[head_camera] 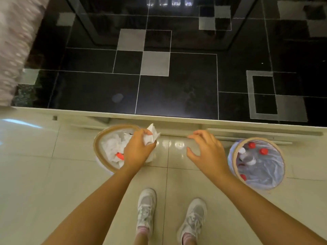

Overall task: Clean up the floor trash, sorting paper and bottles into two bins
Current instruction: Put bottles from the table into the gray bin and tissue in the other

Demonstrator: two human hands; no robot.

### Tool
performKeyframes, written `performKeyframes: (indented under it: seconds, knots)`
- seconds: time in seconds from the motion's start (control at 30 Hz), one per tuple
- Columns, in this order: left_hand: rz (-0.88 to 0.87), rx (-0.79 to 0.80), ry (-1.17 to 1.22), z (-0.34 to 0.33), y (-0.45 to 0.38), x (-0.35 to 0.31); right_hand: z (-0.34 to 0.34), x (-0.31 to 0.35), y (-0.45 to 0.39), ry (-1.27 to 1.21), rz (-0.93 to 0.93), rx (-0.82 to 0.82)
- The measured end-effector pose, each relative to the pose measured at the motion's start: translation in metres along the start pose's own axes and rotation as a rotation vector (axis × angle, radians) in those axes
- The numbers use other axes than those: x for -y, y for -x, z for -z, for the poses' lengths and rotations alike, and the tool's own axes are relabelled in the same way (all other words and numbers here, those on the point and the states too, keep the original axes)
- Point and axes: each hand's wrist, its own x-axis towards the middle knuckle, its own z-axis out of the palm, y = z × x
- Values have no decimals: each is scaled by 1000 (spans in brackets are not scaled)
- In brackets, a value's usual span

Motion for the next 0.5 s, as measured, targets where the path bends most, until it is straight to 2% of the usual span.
performKeyframes:
  seconds: [0.2, 0.33, 0.5]
  knots:
    - [120, 88, -9, 53, -26, 86, -34, 57, -9, 19, 8, 97]
    - [143, 186, 140, 81, -31, 107, -46, 82, -18, 21, -7, 115]
    - [166, 243, 158, 102, -33, 119, -49, 99, -23, 21, -47, 134]
